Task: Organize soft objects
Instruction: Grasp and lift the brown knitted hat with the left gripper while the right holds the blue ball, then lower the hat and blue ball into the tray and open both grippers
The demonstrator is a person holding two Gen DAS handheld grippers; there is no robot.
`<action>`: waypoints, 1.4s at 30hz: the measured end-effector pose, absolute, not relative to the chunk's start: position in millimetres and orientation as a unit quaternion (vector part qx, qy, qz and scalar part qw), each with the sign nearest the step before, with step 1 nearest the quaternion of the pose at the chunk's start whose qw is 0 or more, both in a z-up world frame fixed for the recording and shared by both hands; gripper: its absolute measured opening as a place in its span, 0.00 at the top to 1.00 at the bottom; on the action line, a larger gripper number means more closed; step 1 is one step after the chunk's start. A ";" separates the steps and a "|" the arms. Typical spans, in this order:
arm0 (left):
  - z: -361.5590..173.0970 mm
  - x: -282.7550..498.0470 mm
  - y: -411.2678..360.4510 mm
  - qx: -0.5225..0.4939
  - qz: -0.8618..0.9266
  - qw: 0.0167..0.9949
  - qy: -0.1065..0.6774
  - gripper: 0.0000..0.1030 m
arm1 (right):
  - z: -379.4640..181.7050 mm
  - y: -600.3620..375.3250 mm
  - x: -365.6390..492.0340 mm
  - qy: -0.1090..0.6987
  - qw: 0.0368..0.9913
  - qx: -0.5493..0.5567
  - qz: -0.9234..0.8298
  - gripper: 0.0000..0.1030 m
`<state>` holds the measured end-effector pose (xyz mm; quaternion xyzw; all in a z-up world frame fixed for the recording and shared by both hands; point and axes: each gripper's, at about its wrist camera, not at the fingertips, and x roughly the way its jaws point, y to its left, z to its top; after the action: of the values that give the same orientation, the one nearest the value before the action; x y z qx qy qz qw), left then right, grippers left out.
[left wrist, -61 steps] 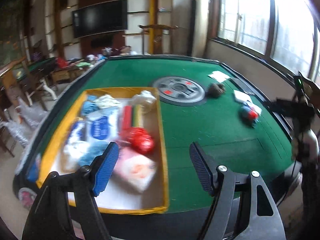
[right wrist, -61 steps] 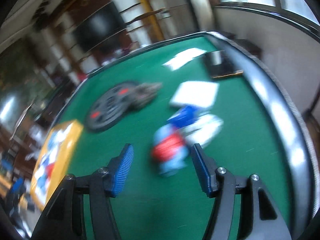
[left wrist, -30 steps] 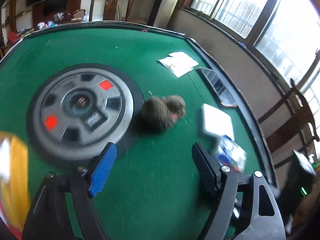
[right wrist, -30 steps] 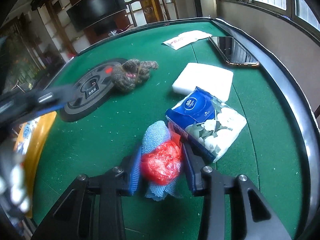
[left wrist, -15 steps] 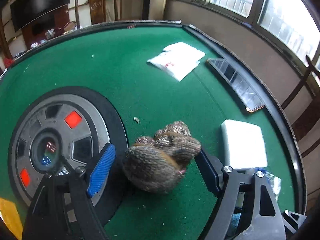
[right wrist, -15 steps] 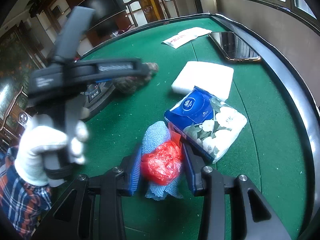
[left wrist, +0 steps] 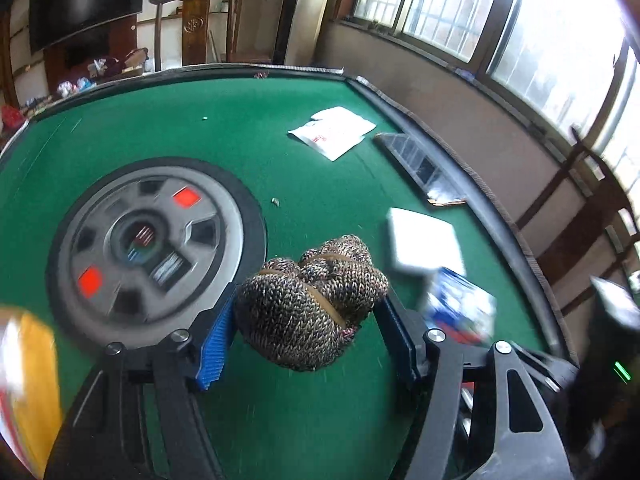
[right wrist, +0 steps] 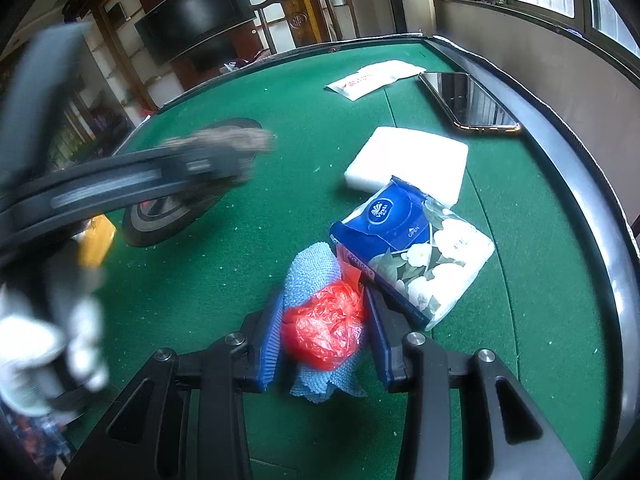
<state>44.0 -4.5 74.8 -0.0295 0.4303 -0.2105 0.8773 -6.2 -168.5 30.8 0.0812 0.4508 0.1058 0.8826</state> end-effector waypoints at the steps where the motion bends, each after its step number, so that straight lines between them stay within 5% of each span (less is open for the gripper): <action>1: 82.1 30.6 8.9 -0.040 -0.214 0.878 0.427 0.36 | 30.8 -168.1 -6.2 0.450 0.883 0.080 0.105 0.66; 10: 109.2 -84.4 167.3 -0.132 -0.127 0.898 0.400 0.36 | 30.7 -160.5 -11.2 0.441 0.891 0.059 0.093 0.66; 18: 68.6 -174.3 294.0 -0.182 0.025 0.889 0.420 0.36 | 30.3 -164.3 -9.7 0.437 0.892 0.070 0.090 0.66; 28: 41.9 -173.8 300.8 -0.111 0.108 0.884 0.440 0.30 | 75.3 -114.3 -47.1 0.425 0.892 0.051 0.146 0.67; 42: 74.8 -231.5 356.6 -0.228 0.103 0.903 0.348 0.29 | 86.1 81.4 -117.5 0.454 0.798 0.018 0.395 0.67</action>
<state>-231.5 356.6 74.8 -0.2280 0.3484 0.1031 0.9033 -117.6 81.4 86.1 0.0179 0.4538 0.3953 0.7984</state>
